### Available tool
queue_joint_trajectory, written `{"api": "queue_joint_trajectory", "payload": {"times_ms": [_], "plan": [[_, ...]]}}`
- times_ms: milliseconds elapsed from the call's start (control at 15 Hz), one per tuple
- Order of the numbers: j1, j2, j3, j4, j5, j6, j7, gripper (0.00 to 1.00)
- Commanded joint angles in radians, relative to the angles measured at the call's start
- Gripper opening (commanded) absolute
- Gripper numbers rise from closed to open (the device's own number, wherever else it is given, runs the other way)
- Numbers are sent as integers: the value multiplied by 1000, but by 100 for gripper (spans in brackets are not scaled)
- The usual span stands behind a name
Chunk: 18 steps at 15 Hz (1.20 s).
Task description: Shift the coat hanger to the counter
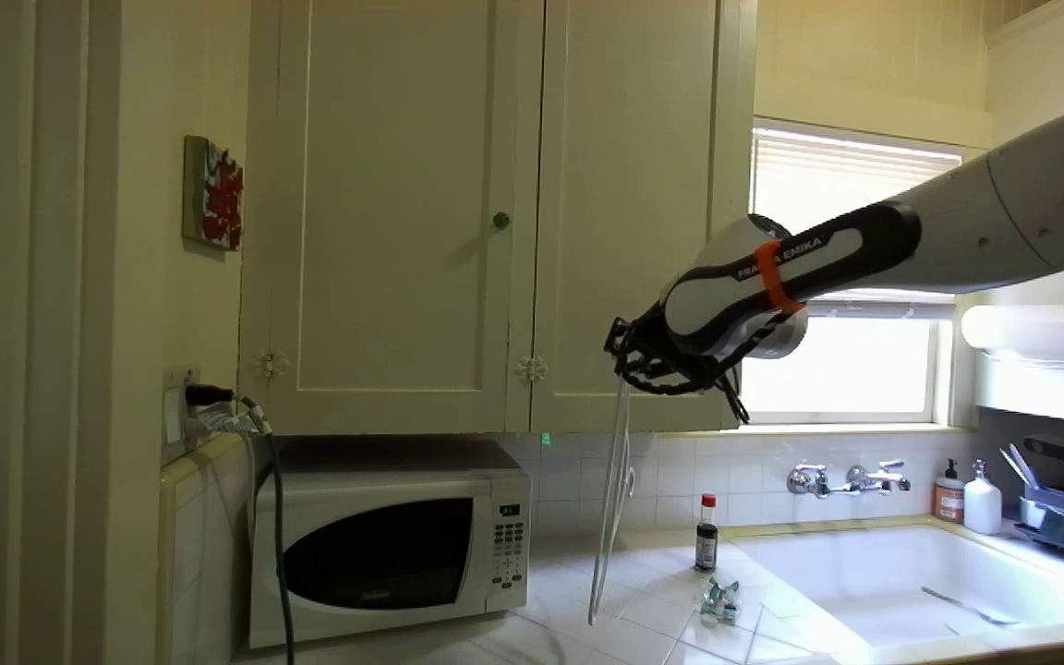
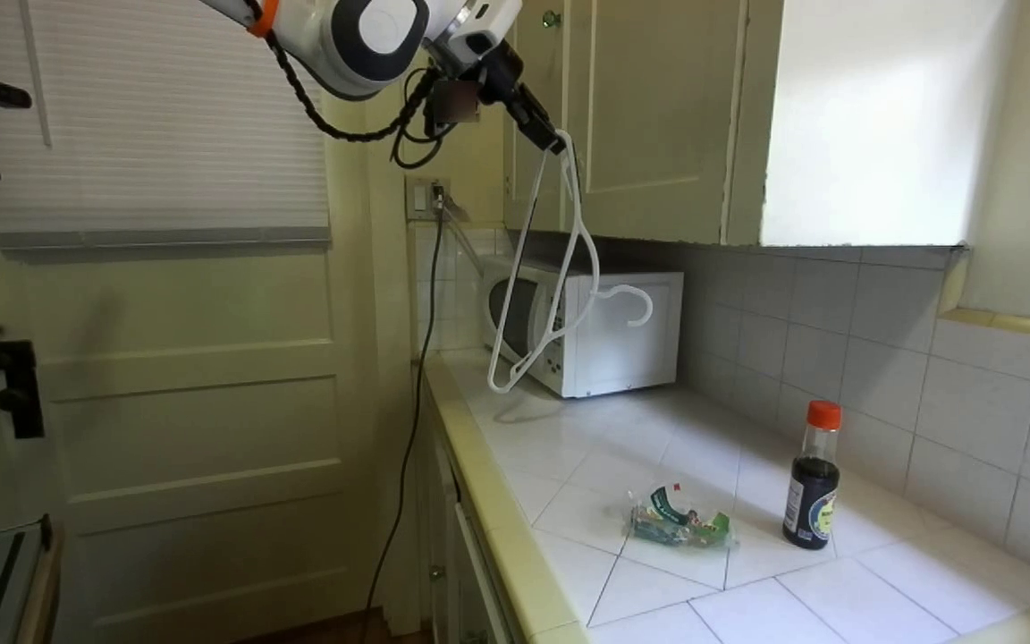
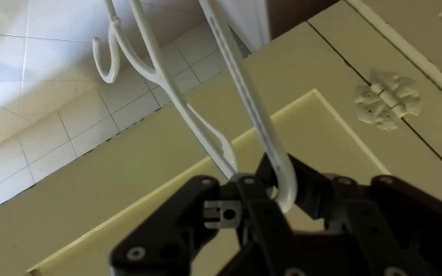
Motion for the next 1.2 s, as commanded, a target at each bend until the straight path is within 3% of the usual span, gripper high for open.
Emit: {"api": "queue_joint_trajectory", "payload": {"times_ms": [0, 400, 467, 667, 733, 1133], "plan": [[-30, 16, 9, 34, -131, -34, 86, 3], [-41, -68, 18, -38, -285, -60, 174, 3], [-24, -16, 3, -3, -235, -21, 127, 10], [-27, -40, 6, -16, -255, -33, 142, 10], [-42, -49, 11, -19, -287, -31, 176, 3], [-22, 29, 39, -41, -260, 72, 263, 3]]}}
